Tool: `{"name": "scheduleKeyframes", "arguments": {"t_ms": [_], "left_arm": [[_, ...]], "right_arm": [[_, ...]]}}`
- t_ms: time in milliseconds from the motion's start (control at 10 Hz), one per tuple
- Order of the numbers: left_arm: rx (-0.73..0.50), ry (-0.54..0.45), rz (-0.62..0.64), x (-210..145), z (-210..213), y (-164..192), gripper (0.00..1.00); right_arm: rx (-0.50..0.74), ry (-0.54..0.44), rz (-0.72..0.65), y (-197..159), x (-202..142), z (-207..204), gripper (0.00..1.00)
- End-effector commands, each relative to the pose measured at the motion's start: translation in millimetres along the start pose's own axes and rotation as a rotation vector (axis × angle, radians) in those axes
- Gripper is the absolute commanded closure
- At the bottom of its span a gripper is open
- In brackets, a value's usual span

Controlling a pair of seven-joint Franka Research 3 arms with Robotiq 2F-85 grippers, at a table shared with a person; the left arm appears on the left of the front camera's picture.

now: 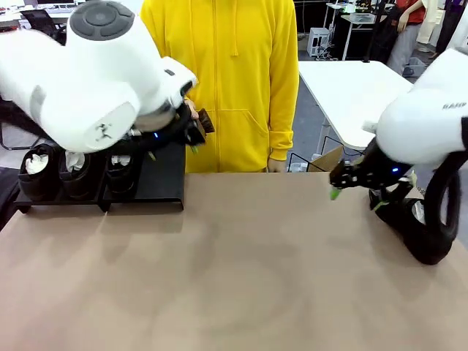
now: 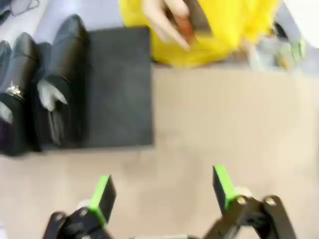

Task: Organize the shoes by placing them on the stand.
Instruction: Pick up one Shoe and place it in the middle of the table.

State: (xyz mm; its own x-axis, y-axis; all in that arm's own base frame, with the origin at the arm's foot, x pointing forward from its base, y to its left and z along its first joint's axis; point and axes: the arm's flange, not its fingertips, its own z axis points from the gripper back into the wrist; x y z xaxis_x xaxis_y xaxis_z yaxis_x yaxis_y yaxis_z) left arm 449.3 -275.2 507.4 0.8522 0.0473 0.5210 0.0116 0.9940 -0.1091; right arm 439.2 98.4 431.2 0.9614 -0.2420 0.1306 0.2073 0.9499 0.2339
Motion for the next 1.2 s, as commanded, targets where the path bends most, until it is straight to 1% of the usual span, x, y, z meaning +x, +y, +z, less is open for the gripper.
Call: {"name": "scheduleKeyframes", "arguments": {"t_ms": [0, 100, 200, 300, 400, 500, 600, 700, 800, 900, 1100], "left_arm": [[-0.075, 0.24, -0.036, 8.7, 34.6, 19.8, 0.0], [-0.119, 0.301, -0.041, 6.1, 34.6, 22.0, 0.0], [-0.147, 0.338, -0.052, 3.4, 35.4, 23.2, 0.0], [-0.165, 0.353, -0.056, 1.8, 34.5, 25.3, 0.0], [-0.176, 0.368, -0.044, 2.9, 30.2, 29.4, 0.0], [-0.183, 0.34, -0.054, -9.6, 32.2, 13.3, 0.0], [-0.183, 0.34, -0.054, -9.6, 32.2, 13.3, 0.0], [-0.183, 0.34, -0.054, -9.6, 32.2, 13.3, 0.0], [-0.183, 0.34, -0.054, -9.6, 32.2, 13.3, 0.0], [-0.183, 0.34, -0.054, -9.6, 32.2, 13.3, 0.0], [-0.183, 0.34, -0.054, -9.6, 32.2, 13.3, 0.0]], "right_arm": [[0.0, 0.052, 0.143, -28.2, 23.7, 11.1, 0.0], [0.008, 0.092, 0.216, -44.1, 29.1, 12.9, 0.0], [-0.024, 0.124, 0.287, -52.0, 30.3, 11.3, 0.0], [-0.074, 0.135, 0.275, -54.4, 34.1, 8.2, 0.0], [0.002, 0.089, 0.204, -50.1, 25.5, 7.7, 0.0], [0.002, 0.089, 0.204, -50.1, 25.5, 7.7, 0.0], [0.002, 0.089, 0.204, -50.1, 25.5, 7.7, 0.0], [-0.015, 0.117, 0.234, -54.7, 25.9, 6.0, 0.0], [-0.065, 0.134, 0.301, -57.0, 31.2, 1.3, 0.0], [-0.097, 0.137, 0.32, -66.6, 38.5, -1.6, 0.0], [-0.147, 0.067, 0.347, -87.6, 44.2, -9.0, 0.0]]}}
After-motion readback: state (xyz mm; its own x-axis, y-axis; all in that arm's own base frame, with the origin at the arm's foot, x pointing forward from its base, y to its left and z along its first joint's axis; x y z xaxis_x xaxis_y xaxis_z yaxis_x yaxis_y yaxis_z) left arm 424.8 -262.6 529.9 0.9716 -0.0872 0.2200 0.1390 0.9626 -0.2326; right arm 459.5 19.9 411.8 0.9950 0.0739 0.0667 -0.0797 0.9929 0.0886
